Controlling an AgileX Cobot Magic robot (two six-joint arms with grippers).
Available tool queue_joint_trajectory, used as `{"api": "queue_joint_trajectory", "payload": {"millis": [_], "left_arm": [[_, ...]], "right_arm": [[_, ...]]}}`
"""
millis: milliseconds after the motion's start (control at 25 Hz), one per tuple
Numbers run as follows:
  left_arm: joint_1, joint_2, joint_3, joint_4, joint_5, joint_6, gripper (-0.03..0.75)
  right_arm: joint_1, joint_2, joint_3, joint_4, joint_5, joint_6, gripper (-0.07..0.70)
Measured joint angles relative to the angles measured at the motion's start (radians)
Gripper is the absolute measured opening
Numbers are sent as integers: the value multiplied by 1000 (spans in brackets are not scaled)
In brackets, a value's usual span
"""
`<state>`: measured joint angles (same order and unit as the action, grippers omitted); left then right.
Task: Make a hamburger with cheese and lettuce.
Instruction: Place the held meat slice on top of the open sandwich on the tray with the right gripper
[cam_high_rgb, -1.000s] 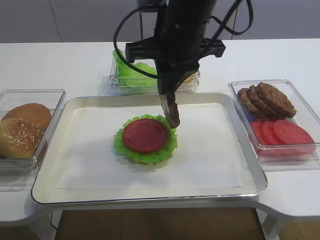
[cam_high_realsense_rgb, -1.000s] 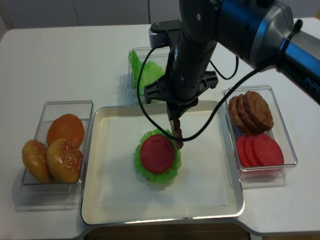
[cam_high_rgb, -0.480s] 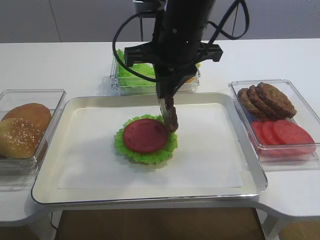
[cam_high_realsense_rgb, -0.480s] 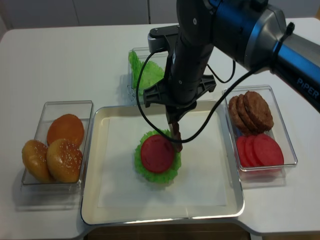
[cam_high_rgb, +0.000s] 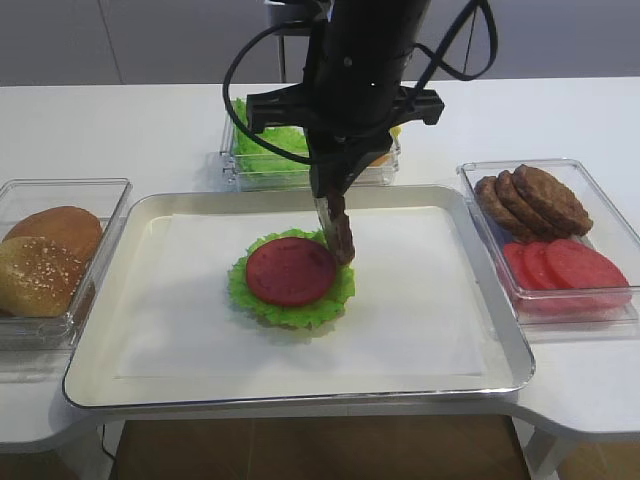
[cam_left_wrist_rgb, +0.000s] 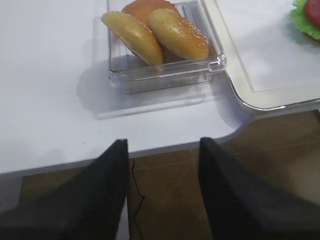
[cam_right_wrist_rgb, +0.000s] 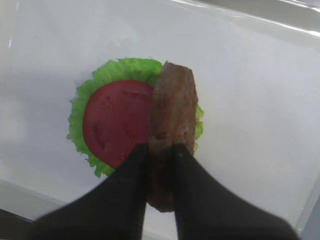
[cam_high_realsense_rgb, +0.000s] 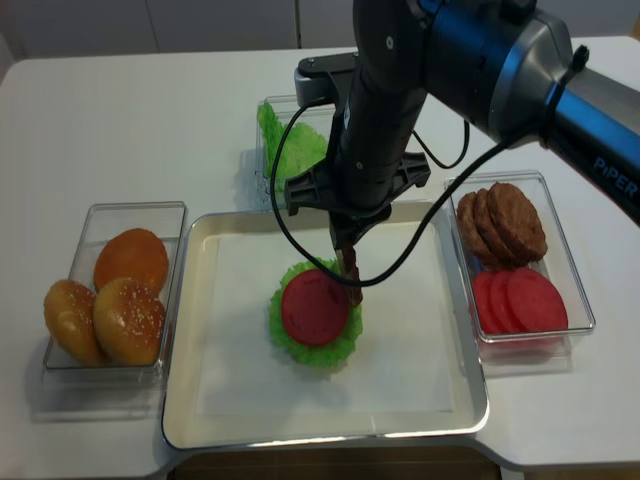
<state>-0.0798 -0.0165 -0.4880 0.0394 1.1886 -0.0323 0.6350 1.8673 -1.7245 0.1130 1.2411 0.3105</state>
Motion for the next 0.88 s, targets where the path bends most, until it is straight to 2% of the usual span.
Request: {"api": "queue_joint_trajectory", "payload": {"millis": [880], "left_arm": [[0,0,0,0,0,0,342]], "right_arm": [[0,0,0,2,0,0,127]]}}
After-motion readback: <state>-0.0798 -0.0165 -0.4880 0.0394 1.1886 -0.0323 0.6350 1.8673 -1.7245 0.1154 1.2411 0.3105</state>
